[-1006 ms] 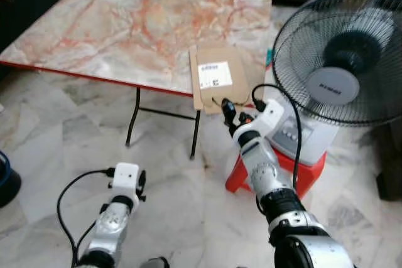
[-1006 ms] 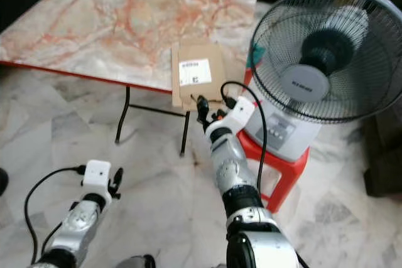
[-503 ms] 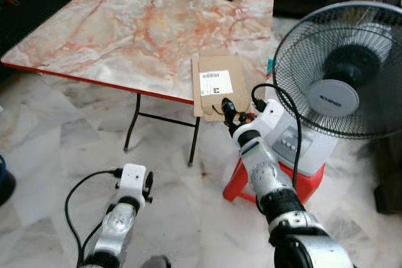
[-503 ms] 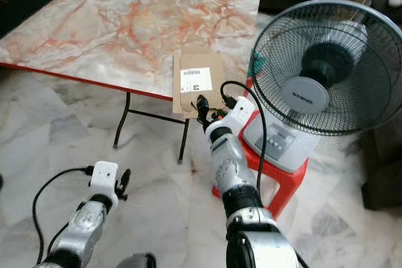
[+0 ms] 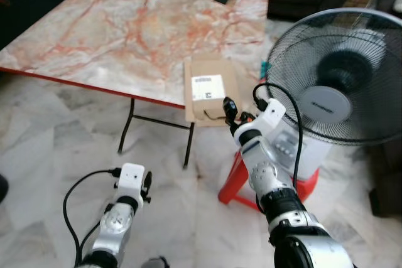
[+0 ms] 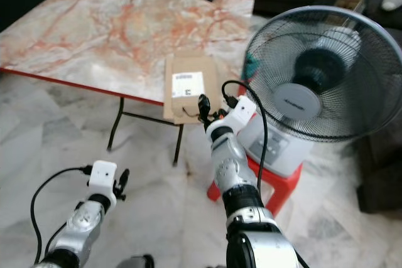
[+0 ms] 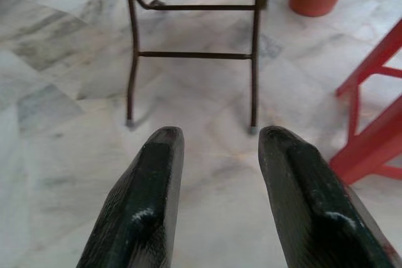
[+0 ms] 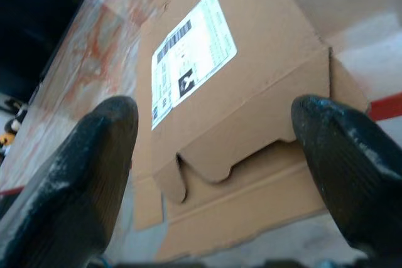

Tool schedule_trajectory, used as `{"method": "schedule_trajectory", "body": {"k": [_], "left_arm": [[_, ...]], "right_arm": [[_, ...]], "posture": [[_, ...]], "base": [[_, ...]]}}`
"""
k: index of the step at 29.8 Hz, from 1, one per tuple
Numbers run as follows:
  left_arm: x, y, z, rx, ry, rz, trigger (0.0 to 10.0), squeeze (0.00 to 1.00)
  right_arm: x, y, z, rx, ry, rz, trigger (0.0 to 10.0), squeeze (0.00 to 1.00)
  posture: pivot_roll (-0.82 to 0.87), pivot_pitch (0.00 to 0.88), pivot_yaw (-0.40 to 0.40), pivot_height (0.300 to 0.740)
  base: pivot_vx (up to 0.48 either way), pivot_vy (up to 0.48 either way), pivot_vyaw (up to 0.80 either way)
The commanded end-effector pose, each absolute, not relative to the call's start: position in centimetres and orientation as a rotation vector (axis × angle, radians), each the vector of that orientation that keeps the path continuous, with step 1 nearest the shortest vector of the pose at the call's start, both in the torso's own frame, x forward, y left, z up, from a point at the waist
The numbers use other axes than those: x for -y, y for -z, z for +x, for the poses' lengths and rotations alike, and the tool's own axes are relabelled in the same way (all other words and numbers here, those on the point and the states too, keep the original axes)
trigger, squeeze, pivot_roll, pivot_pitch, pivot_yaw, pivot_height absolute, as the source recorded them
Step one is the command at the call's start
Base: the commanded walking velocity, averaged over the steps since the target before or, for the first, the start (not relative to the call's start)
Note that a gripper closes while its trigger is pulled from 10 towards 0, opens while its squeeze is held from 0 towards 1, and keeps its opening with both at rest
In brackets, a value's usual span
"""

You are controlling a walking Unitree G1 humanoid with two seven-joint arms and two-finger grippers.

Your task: Picking trash to rubbish bin

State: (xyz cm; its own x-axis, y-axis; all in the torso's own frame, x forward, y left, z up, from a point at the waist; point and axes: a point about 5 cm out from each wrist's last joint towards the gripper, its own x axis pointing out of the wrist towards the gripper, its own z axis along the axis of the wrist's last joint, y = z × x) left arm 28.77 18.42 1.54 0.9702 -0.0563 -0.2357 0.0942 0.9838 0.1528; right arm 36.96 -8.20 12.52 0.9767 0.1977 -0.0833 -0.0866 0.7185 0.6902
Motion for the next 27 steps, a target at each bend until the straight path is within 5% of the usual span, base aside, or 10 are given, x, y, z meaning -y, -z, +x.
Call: {"method": "schedule_trajectory", "body": {"k": [1, 27], "left_arm": [[-18.0, -0.9, 28.3, -0.253, 0.089, 0.15, 10.0, 0.0], [-17.6, -0.3, 27.8, -0.295, 0.131, 0.163, 10.0, 0.0]], "right_arm": [[4.8, -13.2, 36.5, -0.171, -0.215, 0.829, 10.0, 0.0], [4.4, -11.0, 35.9, -0.296, -0.153, 0.781, 10.0, 0.0]], "posture": [[0.09, 0.177, -0.018, 0.74], [0.1, 0.173, -0.023, 0.74]], "base": [[0.0, 0.0, 0.0], [0.0, 0.0, 0.0]]}}
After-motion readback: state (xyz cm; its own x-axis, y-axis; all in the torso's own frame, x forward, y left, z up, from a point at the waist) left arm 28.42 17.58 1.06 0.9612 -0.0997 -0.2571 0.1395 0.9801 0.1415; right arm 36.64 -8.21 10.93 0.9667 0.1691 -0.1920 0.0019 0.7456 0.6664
